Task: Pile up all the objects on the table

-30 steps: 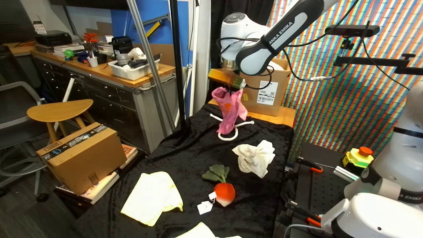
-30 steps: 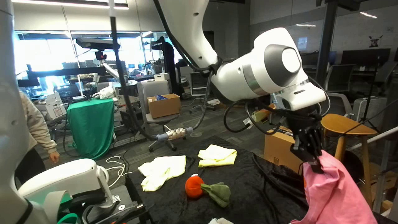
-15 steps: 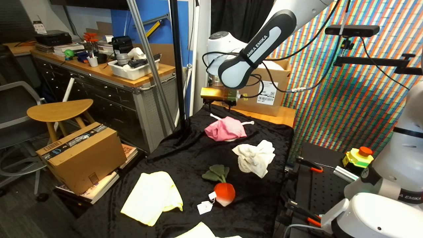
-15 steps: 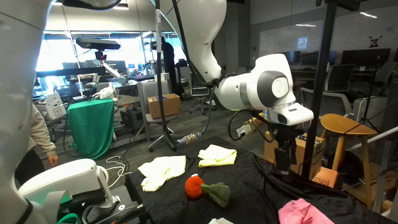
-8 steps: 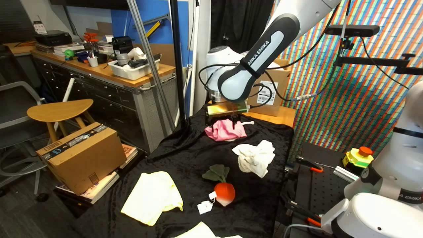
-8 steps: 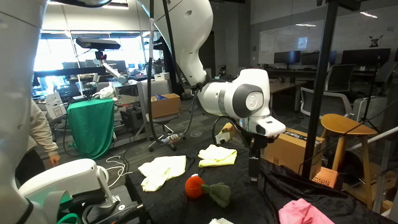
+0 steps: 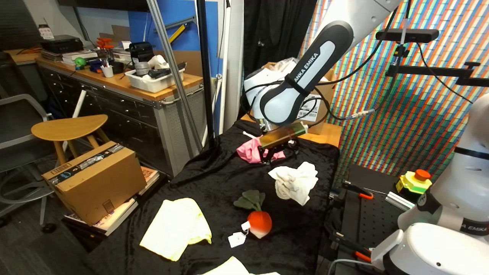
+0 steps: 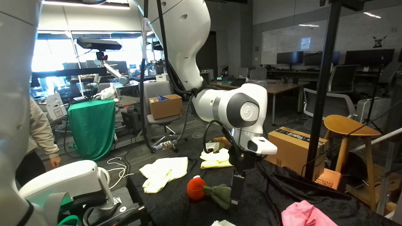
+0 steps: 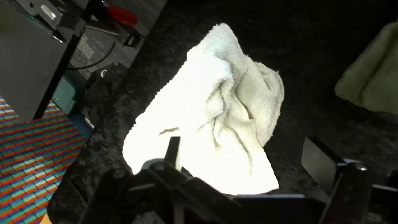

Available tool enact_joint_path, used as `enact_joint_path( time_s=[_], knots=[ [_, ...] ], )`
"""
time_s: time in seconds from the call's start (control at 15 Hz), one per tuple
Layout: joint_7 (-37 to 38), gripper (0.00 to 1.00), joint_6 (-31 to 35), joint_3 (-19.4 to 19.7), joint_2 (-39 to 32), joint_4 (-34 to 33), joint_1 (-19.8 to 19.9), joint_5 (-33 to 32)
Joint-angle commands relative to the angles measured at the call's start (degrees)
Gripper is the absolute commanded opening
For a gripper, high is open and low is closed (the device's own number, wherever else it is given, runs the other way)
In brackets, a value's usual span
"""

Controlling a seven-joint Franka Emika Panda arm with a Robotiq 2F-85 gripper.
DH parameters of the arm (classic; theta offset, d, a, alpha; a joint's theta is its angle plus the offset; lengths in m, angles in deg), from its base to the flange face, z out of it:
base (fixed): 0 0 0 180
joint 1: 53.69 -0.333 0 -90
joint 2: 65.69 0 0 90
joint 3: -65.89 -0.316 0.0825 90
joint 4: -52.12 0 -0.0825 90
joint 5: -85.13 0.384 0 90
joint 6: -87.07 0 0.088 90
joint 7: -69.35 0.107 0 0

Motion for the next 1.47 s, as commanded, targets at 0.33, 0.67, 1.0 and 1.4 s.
enact_joint_path(
  time_s=[0.33,0.67,1.0,1.4],
  knots=[
    [-6.69,1.00,-0.12,0.46,-2.93,0.58,-0.25,3.70],
    [-10.60,1.00,10.54,1.00,-5.88,2.88,-0.25,3.73],
    [-11.33,1.00,15.86,3.12,-5.27,7.40,-0.62,4.00],
    [-10.78,1.00,18.06,5.85,-5.51,8.78,-1.42,3.27]
  ],
)
